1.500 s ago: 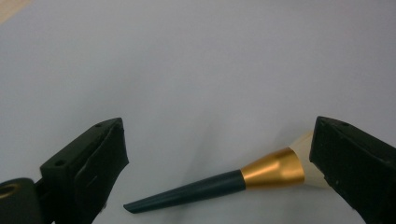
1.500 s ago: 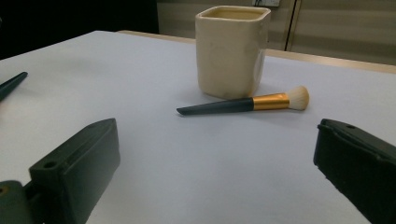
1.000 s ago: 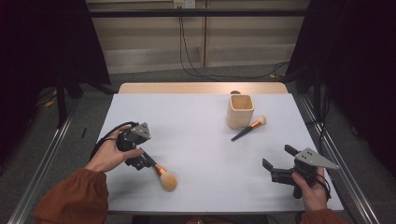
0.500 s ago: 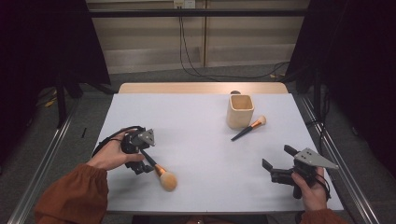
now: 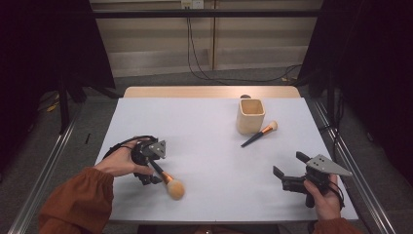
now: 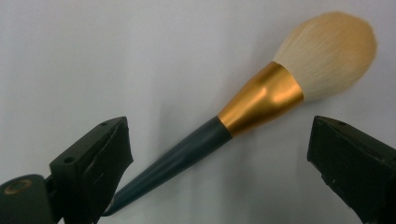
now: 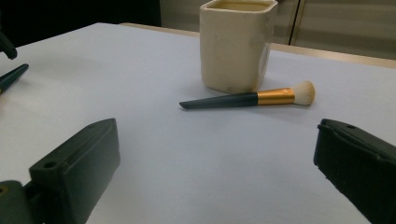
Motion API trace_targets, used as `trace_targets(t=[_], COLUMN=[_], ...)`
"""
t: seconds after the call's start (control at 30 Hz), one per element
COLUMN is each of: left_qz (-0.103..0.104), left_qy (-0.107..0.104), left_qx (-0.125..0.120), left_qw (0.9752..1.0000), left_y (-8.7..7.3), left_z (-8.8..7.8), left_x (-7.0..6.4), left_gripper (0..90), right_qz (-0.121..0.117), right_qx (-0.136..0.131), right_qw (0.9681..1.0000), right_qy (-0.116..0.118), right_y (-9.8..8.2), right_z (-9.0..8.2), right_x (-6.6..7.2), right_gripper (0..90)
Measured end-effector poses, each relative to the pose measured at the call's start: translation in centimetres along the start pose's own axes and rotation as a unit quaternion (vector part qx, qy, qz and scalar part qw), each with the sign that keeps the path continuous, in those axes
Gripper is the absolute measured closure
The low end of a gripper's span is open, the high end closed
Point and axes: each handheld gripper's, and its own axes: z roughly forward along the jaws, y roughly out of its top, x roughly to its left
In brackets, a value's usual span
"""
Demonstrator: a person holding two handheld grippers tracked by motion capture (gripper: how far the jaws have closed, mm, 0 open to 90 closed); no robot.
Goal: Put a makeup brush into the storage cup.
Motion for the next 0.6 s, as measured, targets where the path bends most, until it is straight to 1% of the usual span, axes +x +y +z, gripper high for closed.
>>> trace_targets(t=[0.03,0.1,0.13,0.17,0.2,0.23,0.33,0.37,0.43,0.47,0.5,0.57,0.6], left_qz=[-0.003,-0.009,-0.001,-0.001,0.0,0.005,0.012,0.018,0.022,0.025,0.026,0.022,0.031], left_qy=[0.004,0.002,0.008,0.008,0.0,-0.002,-0.006,-0.003,-0.011,-0.011,-0.009,-0.013,-0.013], left_qx=[0.004,0.01,0.02,0.02,0.019,0.024,0.04,0.043,0.047,0.047,0.047,0.05,0.054], left_qw=[1.0,0.9999,0.9998,0.9998,0.9998,0.9997,0.9991,0.9989,0.9986,0.9985,0.9985,0.9984,0.998], left_y=[0.0,0.1,0.2,0.2,0.2,0.2,0.2,0.2,0.3,0.4,0.4,0.5,0.6], left_z=[0.1,0.5,0.6,0.6,0.7,0.8,1.2,1.3,1.4,1.5,1.5,1.6,1.6], left_x=[0.0,0.0,0.1,0.1,0.1,0.0,-0.1,-0.1,-0.1,0.0,0.0,0.2,0.3], left_gripper=[6.1,4.6,4.4,4.4,4.4,4.6,5.1,6.0,6.9,9.7,9.7,10.5,10.5], right_qz=[-0.001,-0.002,-0.002,-0.002,-0.001,-0.001,-0.001,-0.001,0.0,-0.001,-0.001,-0.002,-0.002], right_qx=[0.0,0.001,0.001,0.001,0.001,0.001,0.001,0.001,0.001,0.001,0.001,0.002,0.002], right_qw=[1.0,1.0,1.0,1.0,1.0,1.0,1.0,1.0,1.0,1.0,1.0,1.0,1.0], right_qy=[0.0,0.001,0.001,0.001,0.001,0.002,0.002,0.002,0.002,0.003,0.003,0.004,0.004], right_y=[0.0,0.0,0.0,0.0,0.0,0.0,0.0,0.0,0.0,0.0,0.0,0.0,0.0], right_z=[0.0,0.0,0.0,0.0,0.0,0.0,0.0,0.0,0.1,0.1,0.1,0.1,0.1], right_x=[0.0,0.0,0.0,0.0,0.0,0.0,0.0,0.0,0.0,0.0,0.0,0.1,0.1], right_gripper=[0.1,0.1,0.1,0.1,0.1,0.1,0.1,0.1,0.1,0.1,0.1,0.1,0.1])
